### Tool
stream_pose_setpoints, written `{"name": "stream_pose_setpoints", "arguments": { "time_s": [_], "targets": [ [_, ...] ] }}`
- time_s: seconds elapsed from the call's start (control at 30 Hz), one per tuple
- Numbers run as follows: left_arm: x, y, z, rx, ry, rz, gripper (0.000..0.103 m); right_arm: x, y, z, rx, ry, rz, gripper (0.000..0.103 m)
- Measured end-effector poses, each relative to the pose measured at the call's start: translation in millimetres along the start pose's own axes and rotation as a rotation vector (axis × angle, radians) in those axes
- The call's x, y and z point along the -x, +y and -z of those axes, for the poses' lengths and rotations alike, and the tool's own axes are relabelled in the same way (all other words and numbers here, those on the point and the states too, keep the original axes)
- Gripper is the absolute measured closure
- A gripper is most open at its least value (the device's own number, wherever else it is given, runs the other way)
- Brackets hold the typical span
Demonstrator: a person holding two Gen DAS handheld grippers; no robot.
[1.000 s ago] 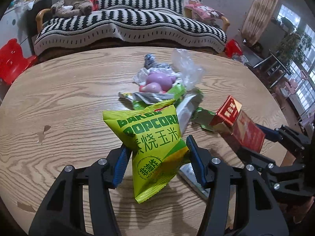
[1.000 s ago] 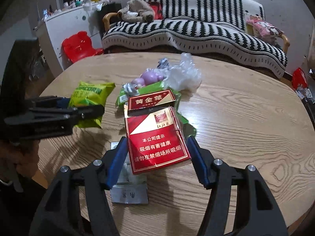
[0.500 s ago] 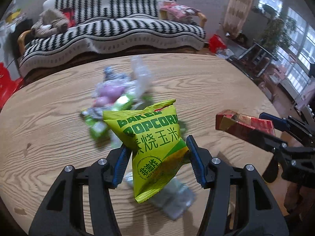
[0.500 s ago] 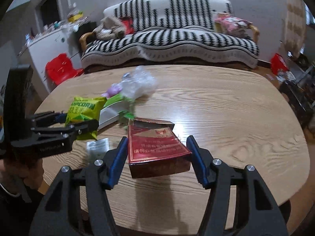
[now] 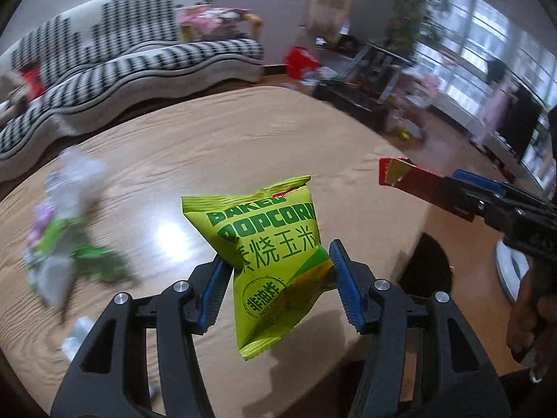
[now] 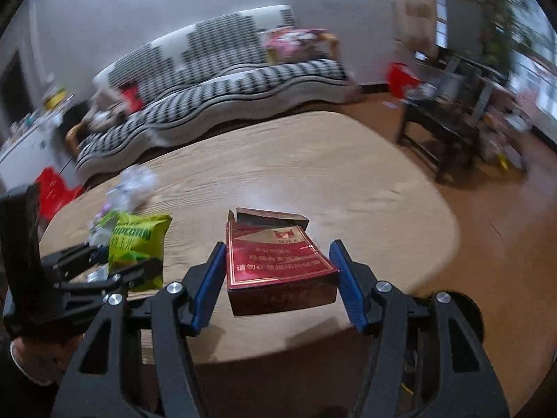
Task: Collect trash
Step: 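Carry the popcorn bag and red box over the bin and open both tools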
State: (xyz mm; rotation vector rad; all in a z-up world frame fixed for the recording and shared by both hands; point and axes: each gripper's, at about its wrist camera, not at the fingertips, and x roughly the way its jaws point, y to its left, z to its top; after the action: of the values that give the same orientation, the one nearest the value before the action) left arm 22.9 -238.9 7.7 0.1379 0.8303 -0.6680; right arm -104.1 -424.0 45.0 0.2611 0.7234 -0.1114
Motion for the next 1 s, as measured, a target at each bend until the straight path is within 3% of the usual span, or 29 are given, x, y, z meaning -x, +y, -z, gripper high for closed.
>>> {"name": "stream_pose_setpoints", "arguments": {
  "time_s": [0.23, 0.43, 0.6, 1.0],
  "targets": [
    [-42.6, -110.7, 0.1, -0.144, 0.017, 0.177, 0.048, 36.6, -108.0, 23.7, -0.202, -0.011, 0.169, 0.044],
    [-86.9, -187.9, 18.8, -0.209, 0.121, 0.346, 0.048, 43.7, -197.6, 62.3, -0.417, 0.092, 0.291, 0.044],
    [-123.4, -234.2, 34.4, -0.265, 0.197, 0.384, 0.048, 45.9, -236.1, 83.0, -0.502, 0.124, 0.345, 0.044],
    [-165.6, -264.2, 32.0, -0.252, 0.251, 0.398, 0.048, 45.3, -262.1, 93.1, -0.537, 0.13, 0.366, 0.044]
  ]
}}
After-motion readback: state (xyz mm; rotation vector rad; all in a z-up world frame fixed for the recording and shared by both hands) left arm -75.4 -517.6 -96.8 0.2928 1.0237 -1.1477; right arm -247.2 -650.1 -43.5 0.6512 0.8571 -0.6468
